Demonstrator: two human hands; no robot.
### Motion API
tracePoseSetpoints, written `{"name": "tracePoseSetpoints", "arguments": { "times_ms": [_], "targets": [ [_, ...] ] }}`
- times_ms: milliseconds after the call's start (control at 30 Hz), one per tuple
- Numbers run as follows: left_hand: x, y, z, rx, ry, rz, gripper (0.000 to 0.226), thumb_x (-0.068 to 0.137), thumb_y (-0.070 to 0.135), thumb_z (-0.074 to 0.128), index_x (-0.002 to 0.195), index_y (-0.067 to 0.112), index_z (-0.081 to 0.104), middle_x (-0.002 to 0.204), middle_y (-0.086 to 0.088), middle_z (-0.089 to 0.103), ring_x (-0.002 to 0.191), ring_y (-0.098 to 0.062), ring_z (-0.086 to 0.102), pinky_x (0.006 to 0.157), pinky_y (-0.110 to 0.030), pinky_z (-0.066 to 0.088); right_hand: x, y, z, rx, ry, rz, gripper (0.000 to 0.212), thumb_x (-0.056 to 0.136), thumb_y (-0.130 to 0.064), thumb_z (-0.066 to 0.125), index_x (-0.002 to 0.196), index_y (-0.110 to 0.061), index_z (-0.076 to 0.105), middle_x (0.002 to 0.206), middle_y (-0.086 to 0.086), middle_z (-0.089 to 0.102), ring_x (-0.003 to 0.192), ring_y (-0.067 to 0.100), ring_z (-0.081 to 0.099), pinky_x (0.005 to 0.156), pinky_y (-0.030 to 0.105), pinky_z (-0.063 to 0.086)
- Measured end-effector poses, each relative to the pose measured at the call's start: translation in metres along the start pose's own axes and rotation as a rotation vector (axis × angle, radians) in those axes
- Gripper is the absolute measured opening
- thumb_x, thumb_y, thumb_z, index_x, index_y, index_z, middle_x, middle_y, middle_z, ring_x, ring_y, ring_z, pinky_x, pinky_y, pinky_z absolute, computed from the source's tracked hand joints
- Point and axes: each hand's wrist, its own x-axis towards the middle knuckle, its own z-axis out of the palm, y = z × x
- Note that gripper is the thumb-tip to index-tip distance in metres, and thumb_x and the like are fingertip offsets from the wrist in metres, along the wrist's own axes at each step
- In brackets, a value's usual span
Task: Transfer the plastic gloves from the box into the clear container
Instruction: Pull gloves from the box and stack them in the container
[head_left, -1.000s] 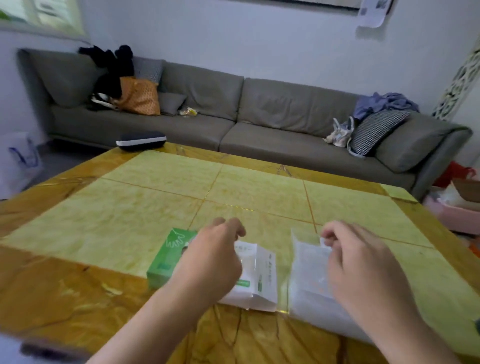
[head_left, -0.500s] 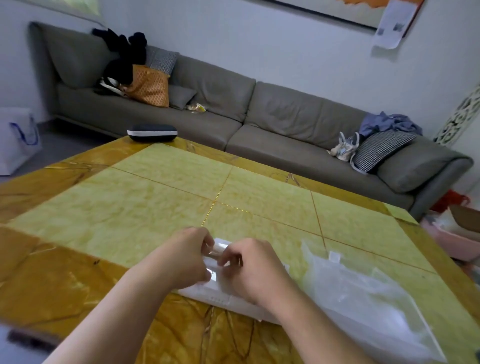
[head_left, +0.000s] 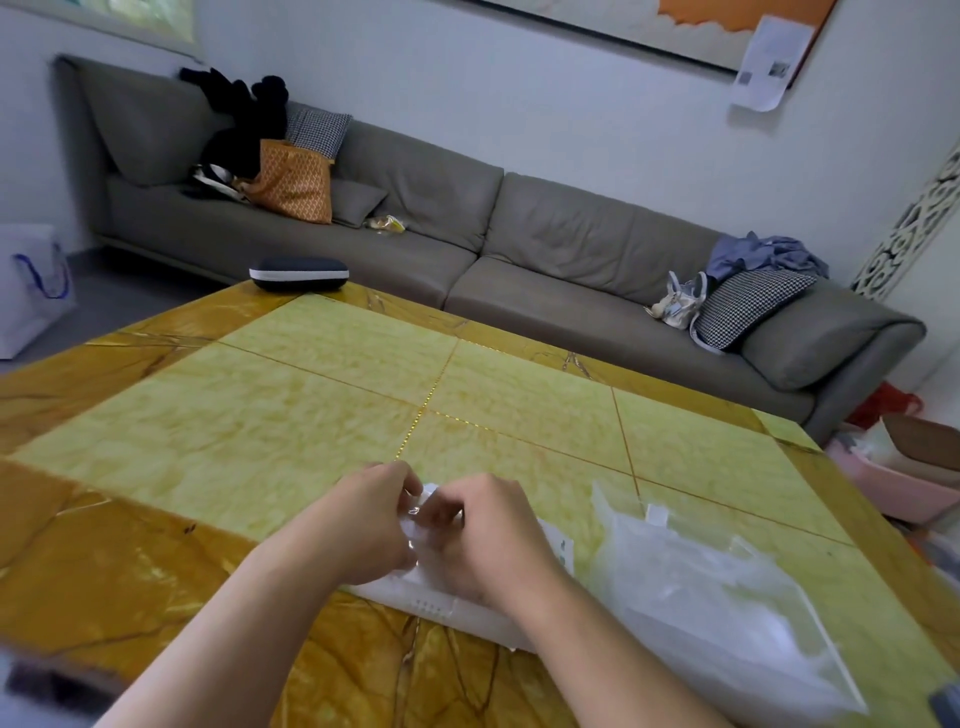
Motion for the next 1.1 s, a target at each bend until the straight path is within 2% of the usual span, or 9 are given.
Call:
{"name": "tracePoseSetpoints", "arguments": {
  "times_ms": [100, 167, 300, 467, 633, 733, 900, 1033, 1100],
  "targets": [
    [0.001, 0.0, 0.0, -0.01, -0.003, -0.003, 0.053, 0.075, 0.016, 0.079, 0.118, 0.031, 0.053, 0.112, 0.012, 0.051, 0.097, -0.011, 0.055, 0.077, -0.023, 0.047, -0.005, 0.004, -0.013, -0.007, -0.01, 0.051, 0.02, 0.08, -0.014, 0.067, 0.085, -0.025, 0.082, 0.068, -0.01, 0.067, 0.054, 0.002, 0.053, 0.051, 0.016, 0.043],
    [0.001, 0.0, 0.0, -0.023, -0.004, -0.003, 0.051, 0.075, 0.015, 0.078, 0.117, 0.031, 0.053, 0.108, 0.014, 0.049, 0.092, -0.009, 0.055, 0.073, -0.022, 0.046, -0.005, 0.009, -0.025, -0.017, -0.018, 0.103, 0.027, 0.087, -0.005, 0.067, 0.087, -0.028, 0.083, 0.075, -0.012, 0.068, 0.061, 0.002, 0.057, 0.053, 0.014, 0.043],
    [0.002, 0.002, 0.0, -0.034, -0.013, -0.01, 0.053, 0.074, 0.014, 0.079, 0.119, 0.029, 0.054, 0.108, 0.014, 0.049, 0.093, -0.01, 0.055, 0.075, -0.024, 0.049, -0.003, 0.004, -0.028, 0.044, -0.022, 0.063, 0.021, 0.098, -0.018, 0.067, 0.105, -0.032, 0.082, 0.078, -0.015, 0.066, 0.065, 0.0, 0.06, 0.054, 0.012, 0.042],
    [-0.001, 0.001, 0.0, -0.064, -0.013, -0.012, 0.057, 0.074, 0.014, 0.079, 0.124, 0.028, 0.055, 0.114, 0.011, 0.051, 0.099, -0.011, 0.057, 0.078, -0.024, 0.05, -0.005, -0.009, -0.001, -0.129, 0.007, 0.041, 0.017, 0.087, -0.018, 0.06, 0.081, -0.019, 0.076, 0.068, -0.004, 0.065, 0.068, 0.017, 0.069, 0.062, 0.033, 0.059],
    [-0.001, 0.0, -0.003, -0.083, -0.025, -0.02, 0.058, 0.072, 0.014, 0.08, 0.122, 0.029, 0.055, 0.11, 0.012, 0.051, 0.096, -0.013, 0.058, 0.08, -0.028, 0.053, -0.004, 0.006, -0.017, 0.181, 0.029, 0.21, 0.014, 0.086, -0.011, 0.082, 0.078, -0.019, 0.073, 0.068, -0.011, 0.066, 0.06, 0.002, 0.058, 0.051, 0.012, 0.041],
    [0.0, 0.001, -0.003, -0.093, -0.034, -0.026, 0.054, 0.073, 0.013, 0.079, 0.118, 0.03, 0.054, 0.106, 0.011, 0.051, 0.088, -0.011, 0.055, 0.074, -0.025, 0.051, -0.006, 0.009, -0.03, 0.242, 0.049, 0.248, 0.015, 0.09, -0.015, 0.079, 0.078, -0.018, 0.071, 0.067, -0.012, 0.066, 0.063, 0.004, 0.059, 0.058, 0.018, 0.048],
    [-0.002, 0.003, -0.004, -0.077, -0.035, -0.03, 0.05, 0.074, 0.012, 0.078, 0.115, 0.026, 0.053, 0.103, 0.01, 0.051, 0.084, -0.012, 0.054, 0.069, -0.024, 0.047, -0.006, 0.009, -0.042, 0.334, 0.118, 0.257, 0.015, 0.103, -0.019, 0.063, 0.088, -0.018, 0.066, 0.087, -0.004, 0.076, 0.088, 0.014, 0.07, 0.084, 0.036, 0.058],
    [-0.005, 0.006, -0.005, -0.052, -0.031, -0.039, 0.047, 0.073, 0.012, 0.078, 0.111, 0.026, 0.053, 0.101, 0.009, 0.051, 0.08, -0.01, 0.051, 0.06, -0.024, 0.04, -0.009, 0.001, -0.034, 0.231, -0.009, 0.207, 0.008, 0.1, -0.033, 0.07, 0.098, -0.027, 0.065, 0.087, -0.005, 0.076, 0.077, 0.005, 0.068, 0.065, 0.025, 0.051],
    [-0.005, 0.006, -0.005, -0.052, -0.03, -0.037, 0.052, 0.072, 0.012, 0.079, 0.114, 0.028, 0.052, 0.101, 0.009, 0.051, 0.081, -0.01, 0.052, 0.061, -0.024, 0.04, -0.009, -0.004, -0.033, 0.16, 0.026, 0.162, 0.007, 0.099, -0.027, 0.072, 0.092, -0.026, 0.073, 0.081, -0.006, 0.074, 0.072, 0.007, 0.066, 0.064, 0.024, 0.054]
  ]
}}
